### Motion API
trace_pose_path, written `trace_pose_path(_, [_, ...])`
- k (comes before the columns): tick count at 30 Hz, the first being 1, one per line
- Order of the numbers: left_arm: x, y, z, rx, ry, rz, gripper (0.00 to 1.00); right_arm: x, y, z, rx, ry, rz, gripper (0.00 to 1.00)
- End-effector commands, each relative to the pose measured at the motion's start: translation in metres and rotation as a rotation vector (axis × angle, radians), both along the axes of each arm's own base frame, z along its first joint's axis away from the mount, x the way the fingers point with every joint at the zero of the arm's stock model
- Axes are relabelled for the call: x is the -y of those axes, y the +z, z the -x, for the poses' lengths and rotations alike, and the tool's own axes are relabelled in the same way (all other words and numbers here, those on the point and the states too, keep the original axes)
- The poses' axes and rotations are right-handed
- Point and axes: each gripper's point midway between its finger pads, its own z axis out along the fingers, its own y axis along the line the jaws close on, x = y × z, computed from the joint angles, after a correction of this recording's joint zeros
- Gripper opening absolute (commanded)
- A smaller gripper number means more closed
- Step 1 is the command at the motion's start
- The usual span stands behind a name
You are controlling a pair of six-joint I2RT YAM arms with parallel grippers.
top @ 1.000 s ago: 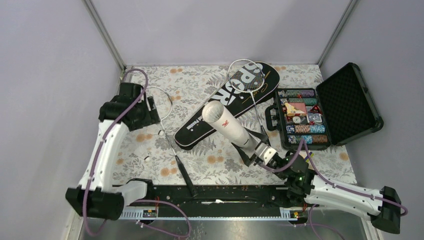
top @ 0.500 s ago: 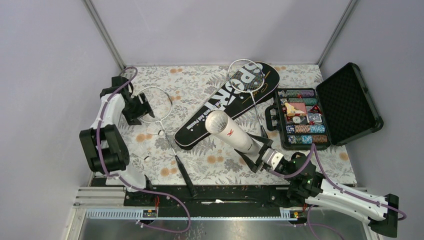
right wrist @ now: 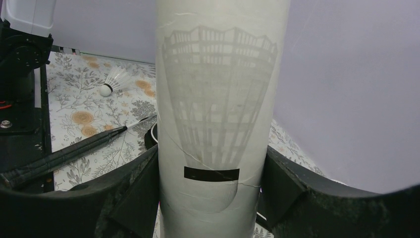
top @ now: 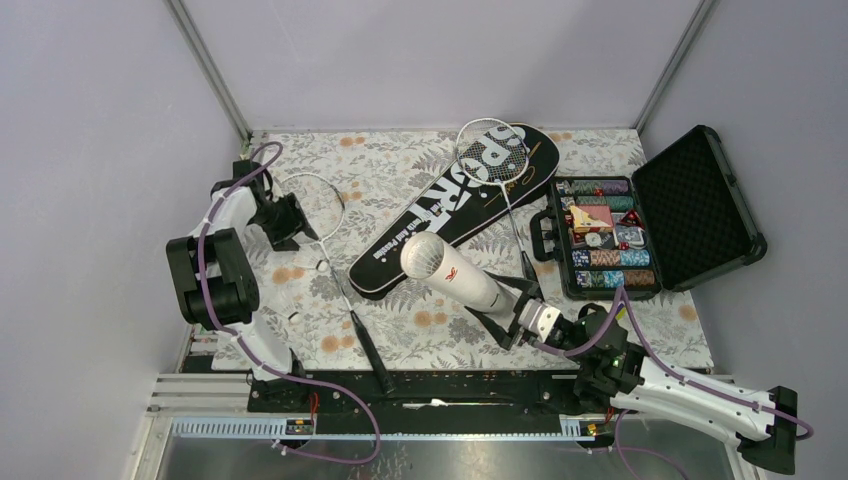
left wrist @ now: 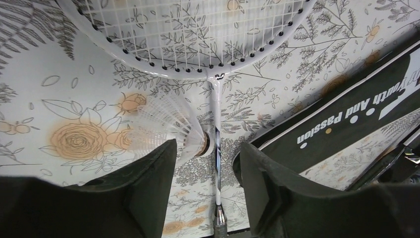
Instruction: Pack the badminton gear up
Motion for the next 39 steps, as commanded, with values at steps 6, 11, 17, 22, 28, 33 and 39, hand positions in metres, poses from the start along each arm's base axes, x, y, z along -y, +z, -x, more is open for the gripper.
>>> trace_pose_path(6, [0.01,0.009,0.004,0.075,-0.011,0.042,0.34,0.002,0.046,0.009,0.037,0.04,-0.124,0.41])
trace_pose_path(11, [0.019,0.02,0.018,0.104,-0.018,0.068,0.02,-0.004,0.044,0.01,0.028,0.058,-0.1,0.41])
trace_pose_path(17, [0.03,0.07,0.038,0.23,-0.017,0.074,0.0,-0.015,0.024,0.011,0.034,0.089,-0.013,0.41])
trace_pose_path(22, [0.047,0.14,0.067,0.417,-0.058,0.058,0.0,-0.018,0.014,0.007,0.031,0.077,0.024,0.41])
trace_pose_path(28, [0.071,0.214,0.122,0.639,-0.121,0.069,0.0,-0.019,-0.018,0.0,-0.004,0.046,0.13,0.41])
trace_pose_path(33, [0.102,0.248,0.165,0.79,-0.189,0.164,0.0,-0.017,-0.046,-0.006,-0.049,0.016,0.223,0.42])
trace_pose_path(39, [0.114,0.264,0.182,0.899,-0.26,0.177,0.0,-0.01,-0.071,-0.014,-0.1,-0.042,0.325,0.43])
